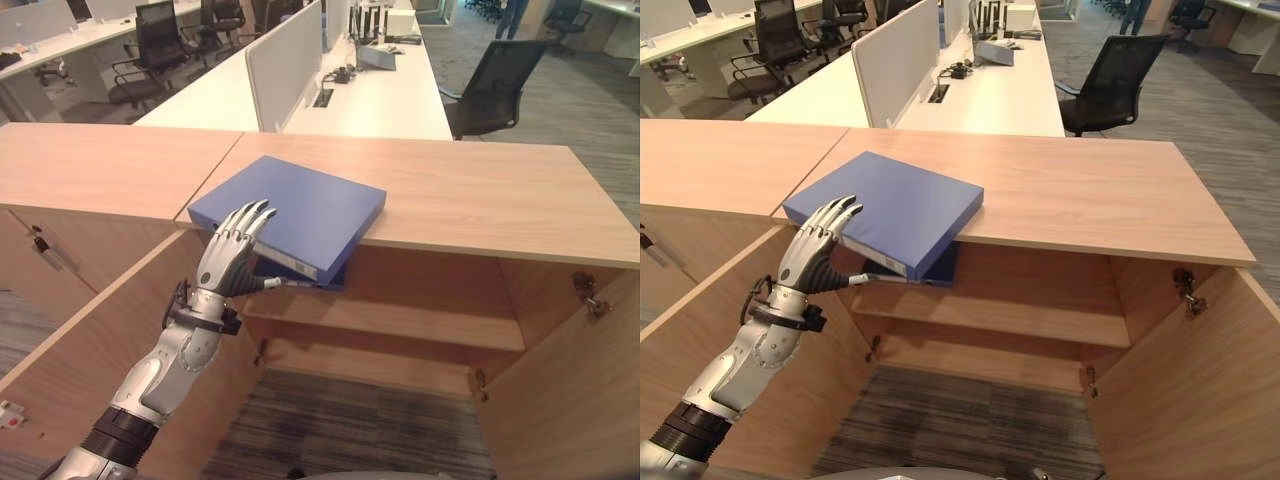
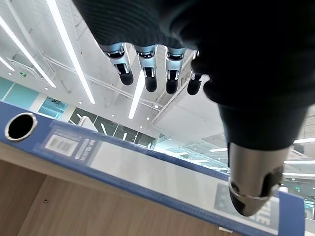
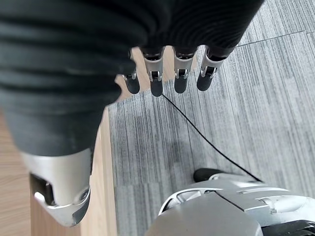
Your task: Put the empty folder in the office cabinet
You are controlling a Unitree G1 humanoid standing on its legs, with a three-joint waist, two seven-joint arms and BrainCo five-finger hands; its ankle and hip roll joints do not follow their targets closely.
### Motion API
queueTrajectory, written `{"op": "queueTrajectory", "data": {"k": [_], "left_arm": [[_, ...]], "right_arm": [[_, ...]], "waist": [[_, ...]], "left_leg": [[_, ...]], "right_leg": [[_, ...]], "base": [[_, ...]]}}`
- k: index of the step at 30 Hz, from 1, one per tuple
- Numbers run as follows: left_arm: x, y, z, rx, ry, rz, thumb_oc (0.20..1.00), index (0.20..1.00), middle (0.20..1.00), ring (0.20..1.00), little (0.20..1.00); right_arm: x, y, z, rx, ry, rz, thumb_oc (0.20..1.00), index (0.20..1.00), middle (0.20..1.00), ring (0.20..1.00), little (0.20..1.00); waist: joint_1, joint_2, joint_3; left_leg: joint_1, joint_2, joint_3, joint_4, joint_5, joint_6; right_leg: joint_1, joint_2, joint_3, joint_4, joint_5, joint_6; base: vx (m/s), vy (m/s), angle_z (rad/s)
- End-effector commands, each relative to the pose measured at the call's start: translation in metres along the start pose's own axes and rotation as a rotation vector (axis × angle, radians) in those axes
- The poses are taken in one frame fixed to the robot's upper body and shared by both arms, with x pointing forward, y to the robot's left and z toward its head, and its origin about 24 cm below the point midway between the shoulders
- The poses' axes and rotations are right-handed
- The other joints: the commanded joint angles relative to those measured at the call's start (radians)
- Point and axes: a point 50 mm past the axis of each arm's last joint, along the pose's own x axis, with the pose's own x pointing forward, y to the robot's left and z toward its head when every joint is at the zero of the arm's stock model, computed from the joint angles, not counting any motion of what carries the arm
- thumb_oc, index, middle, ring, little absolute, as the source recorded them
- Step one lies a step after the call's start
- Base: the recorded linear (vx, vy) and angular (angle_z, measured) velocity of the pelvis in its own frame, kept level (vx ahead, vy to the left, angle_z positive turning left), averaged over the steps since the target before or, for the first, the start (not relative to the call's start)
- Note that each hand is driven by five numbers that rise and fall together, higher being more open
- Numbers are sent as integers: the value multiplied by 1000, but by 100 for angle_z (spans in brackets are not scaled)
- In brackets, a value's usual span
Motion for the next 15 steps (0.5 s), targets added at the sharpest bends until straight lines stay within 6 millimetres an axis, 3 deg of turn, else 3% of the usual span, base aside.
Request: {"op": "queueTrajectory", "data": {"k": [1, 15], "left_arm": [[15, 20, -3, 112, -54, 58, 1000, 1000, 1000, 1000, 1000], [35, -7, -1, 204, -75, -23, 1000, 1000, 1000, 1000, 1000]], "right_arm": [[-1, 15, 7, -24, -6, 32, 1000, 1000, 1000, 1000, 1000], [0, 13, 9, -45, -11, 18, 1000, 1000, 1000, 1000, 1000]], "waist": [[-18, -70, 10], [-36, -66, 8]], "left_leg": [[62, -39, 43, 2, -132, -11], [72, -38, 50, 2, -138, -9]], "right_leg": [[70, -19, 80, -234, 173, 103], [74, -17, 87, -234, 170, 102]], "base": [[0, 0, 0], [0, 0, 0]]}}
